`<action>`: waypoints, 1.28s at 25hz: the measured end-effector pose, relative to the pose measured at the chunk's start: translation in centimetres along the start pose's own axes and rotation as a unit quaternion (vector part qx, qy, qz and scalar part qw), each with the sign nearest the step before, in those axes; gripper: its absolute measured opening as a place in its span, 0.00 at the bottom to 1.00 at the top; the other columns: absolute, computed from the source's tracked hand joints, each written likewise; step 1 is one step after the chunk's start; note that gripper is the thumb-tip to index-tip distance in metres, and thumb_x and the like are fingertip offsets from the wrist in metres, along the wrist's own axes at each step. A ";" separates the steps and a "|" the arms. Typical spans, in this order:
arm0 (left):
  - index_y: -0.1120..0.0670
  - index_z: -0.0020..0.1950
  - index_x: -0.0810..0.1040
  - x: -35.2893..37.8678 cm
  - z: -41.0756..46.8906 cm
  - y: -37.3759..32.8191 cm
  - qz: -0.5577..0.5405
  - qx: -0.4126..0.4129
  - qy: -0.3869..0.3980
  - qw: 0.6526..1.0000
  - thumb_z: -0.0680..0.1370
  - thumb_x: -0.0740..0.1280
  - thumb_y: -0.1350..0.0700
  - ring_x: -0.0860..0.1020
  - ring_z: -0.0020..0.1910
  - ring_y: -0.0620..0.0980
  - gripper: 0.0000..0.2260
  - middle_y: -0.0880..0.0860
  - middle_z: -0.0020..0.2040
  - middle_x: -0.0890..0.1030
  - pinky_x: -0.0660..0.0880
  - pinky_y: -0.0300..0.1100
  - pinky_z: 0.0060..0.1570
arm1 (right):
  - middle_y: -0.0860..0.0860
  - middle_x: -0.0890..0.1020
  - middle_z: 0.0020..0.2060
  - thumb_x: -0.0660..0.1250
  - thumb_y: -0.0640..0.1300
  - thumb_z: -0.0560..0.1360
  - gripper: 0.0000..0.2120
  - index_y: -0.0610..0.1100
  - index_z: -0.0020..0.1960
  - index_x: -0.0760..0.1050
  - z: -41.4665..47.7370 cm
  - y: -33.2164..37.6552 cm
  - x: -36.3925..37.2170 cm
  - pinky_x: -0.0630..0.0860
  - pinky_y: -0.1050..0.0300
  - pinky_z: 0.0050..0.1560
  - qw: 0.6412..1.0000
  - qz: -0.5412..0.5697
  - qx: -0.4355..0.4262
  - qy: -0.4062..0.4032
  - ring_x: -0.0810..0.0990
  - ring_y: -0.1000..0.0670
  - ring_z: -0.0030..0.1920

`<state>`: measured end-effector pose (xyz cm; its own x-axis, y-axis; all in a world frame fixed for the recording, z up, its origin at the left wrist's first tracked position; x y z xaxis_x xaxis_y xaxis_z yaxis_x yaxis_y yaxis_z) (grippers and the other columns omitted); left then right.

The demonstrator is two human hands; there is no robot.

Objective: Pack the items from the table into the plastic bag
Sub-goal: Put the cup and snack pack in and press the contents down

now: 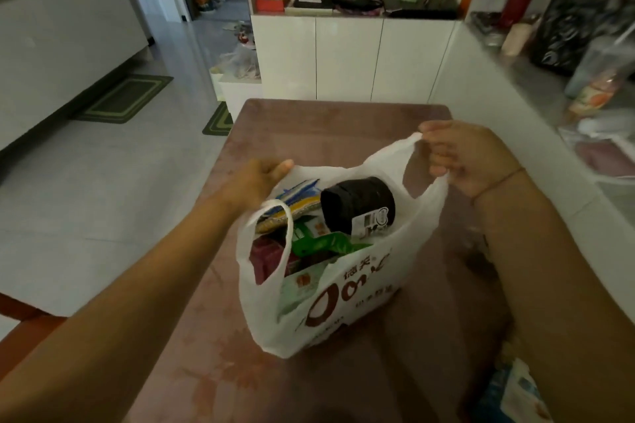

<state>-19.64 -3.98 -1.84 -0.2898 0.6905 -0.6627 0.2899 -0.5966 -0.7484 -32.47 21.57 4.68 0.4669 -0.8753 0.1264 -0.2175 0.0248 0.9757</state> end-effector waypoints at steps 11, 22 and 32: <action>0.52 0.47 0.69 1.7 -12.6 1.0 0.223 -0.165 -0.066 0.958 0.71 0.62 0.34 0.72 0.31 0.41 0.22 0.44 0.35 0.71 0.66 0.34 0.24 | 0.47 0.86 0.38 0.60 0.30 0.75 0.12 0.40 0.56 0.74 -0.5 -0.2 0.8 0.68 0.66 0.24 0.995 0.042 -0.066 0.067 0.62 0.58 0.19; 0.53 0.36 0.74 -10.1 -4.7 -5.7 -0.252 -0.097 -0.258 0.928 0.78 0.57 0.54 0.61 0.18 0.42 0.13 0.44 0.18 0.67 0.59 0.35 0.20 | 0.36 0.82 0.51 0.59 0.31 0.71 0.24 0.48 0.64 0.67 -2.5 5.0 2.6 0.69 0.60 0.28 0.977 0.007 -0.203 0.071 0.72 0.50 0.29; 0.56 0.50 0.76 -5.7 -5.7 -1.5 -0.214 -0.158 -0.201 0.943 0.79 0.56 0.55 0.64 0.25 0.47 0.10 0.54 0.32 0.72 0.62 0.40 0.24 | 0.39 0.79 0.56 0.57 0.23 0.73 0.26 0.36 0.69 0.65 -2.6 -1.7 0.0 0.73 0.62 0.22 0.983 -0.159 -0.076 0.055 0.75 0.50 0.26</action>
<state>-13.26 -4.70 3.27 -0.7454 0.5923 -0.3059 0.3064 -0.1031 -0.9463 -29.83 22.79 3.52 0.5813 -0.7936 -0.1797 0.0820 -0.1625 0.9833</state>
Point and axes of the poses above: each hand's wrist, its own z-axis towards the middle knuckle, its own x-axis out of the palm, y = z × x, the point moved 4 cm from there along z, towards the middle knuckle
